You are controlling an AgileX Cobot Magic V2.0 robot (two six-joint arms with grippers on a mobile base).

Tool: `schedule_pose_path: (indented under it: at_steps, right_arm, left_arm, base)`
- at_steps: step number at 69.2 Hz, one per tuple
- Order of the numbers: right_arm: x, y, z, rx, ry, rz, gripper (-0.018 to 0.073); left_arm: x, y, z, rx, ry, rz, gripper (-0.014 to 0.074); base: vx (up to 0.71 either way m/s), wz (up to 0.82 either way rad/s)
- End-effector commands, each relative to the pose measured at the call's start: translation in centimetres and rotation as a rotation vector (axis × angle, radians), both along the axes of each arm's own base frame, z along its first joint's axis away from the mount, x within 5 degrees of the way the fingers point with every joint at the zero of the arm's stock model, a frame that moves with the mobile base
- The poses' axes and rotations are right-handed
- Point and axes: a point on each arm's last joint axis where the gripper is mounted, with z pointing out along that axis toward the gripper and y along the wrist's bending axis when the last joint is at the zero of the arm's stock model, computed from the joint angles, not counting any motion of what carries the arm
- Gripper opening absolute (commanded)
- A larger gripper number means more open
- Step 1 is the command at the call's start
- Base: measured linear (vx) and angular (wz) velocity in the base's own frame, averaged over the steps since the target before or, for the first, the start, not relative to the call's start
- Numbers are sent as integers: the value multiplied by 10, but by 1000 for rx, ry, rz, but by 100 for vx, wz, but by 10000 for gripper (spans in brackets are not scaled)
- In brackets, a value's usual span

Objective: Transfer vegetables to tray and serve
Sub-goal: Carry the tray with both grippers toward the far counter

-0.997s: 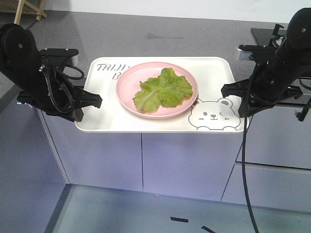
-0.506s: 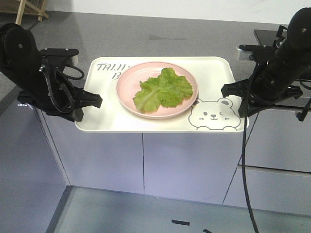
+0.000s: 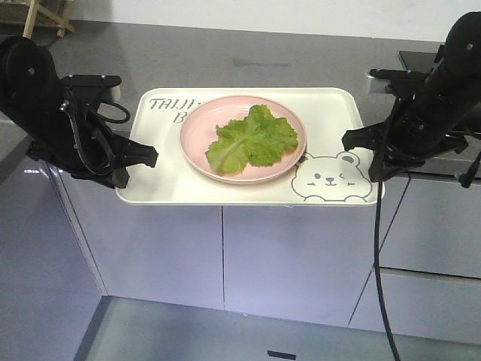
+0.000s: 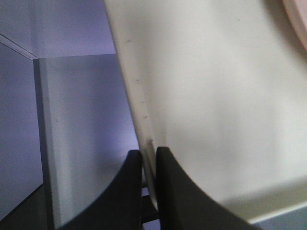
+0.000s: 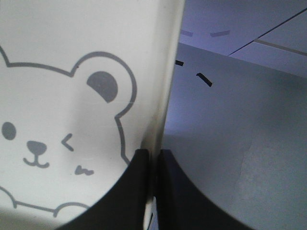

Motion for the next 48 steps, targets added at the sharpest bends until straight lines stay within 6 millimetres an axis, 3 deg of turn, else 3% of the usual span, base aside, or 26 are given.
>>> schedule_pose_path:
  at_steps: [1, 48]
  right_arm:
    - [-7, 15, 37, 117, -139, 38, -4]
    - [-7, 15, 37, 117, -139, 38, -4]
  left_arm:
    - [-8, -16, 37, -146, -134, -38, -7]
    - [-8, -16, 37, -146, -134, -38, -7]
  base:
    - [7, 0]
    - [7, -1]
